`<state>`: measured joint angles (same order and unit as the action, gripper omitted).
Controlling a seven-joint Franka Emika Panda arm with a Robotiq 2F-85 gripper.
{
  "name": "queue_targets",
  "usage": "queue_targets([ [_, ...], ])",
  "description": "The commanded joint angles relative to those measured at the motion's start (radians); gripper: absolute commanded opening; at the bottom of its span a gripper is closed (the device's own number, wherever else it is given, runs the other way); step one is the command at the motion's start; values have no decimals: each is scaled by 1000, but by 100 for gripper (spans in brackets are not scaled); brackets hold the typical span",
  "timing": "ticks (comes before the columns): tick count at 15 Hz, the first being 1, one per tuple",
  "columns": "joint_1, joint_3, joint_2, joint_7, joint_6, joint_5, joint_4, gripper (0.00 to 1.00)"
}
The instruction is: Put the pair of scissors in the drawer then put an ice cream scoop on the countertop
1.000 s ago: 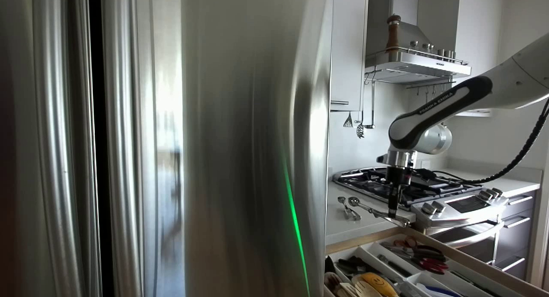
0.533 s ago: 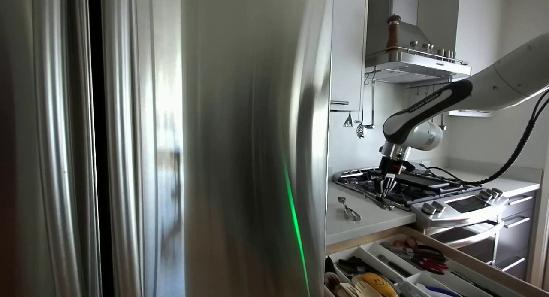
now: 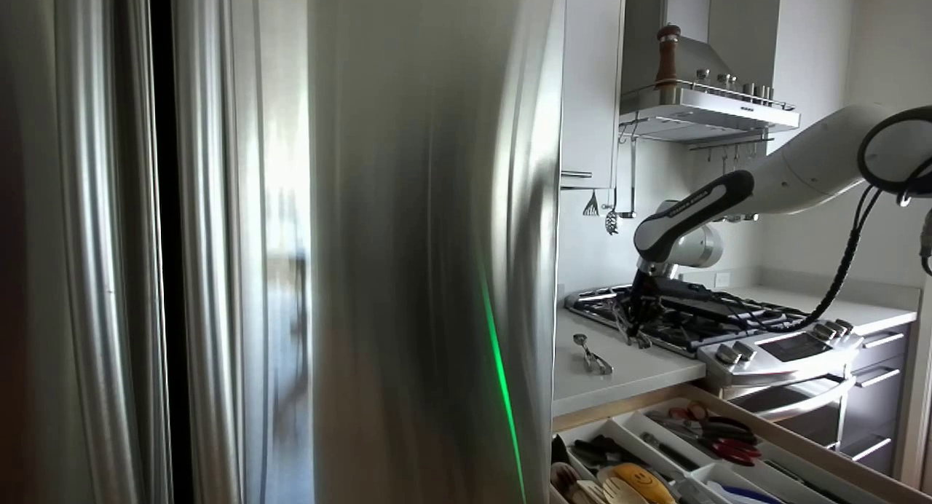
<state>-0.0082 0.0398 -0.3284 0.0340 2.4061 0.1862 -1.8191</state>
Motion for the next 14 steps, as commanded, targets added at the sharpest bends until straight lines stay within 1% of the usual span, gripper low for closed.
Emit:
queue_targets([
  [1, 15, 37, -106, -167, 32, -105, 102, 1],
  [4, 22, 58, -166, -239, 17, -171, 155, 1],
  [7, 16, 51, -214, -227, -5, -188, 197, 1],
  [11, 10, 40, -265, -208, -33, -181, 250, 1],
  [14, 1, 27, -292, -185, -79, -169, 286, 1],
])
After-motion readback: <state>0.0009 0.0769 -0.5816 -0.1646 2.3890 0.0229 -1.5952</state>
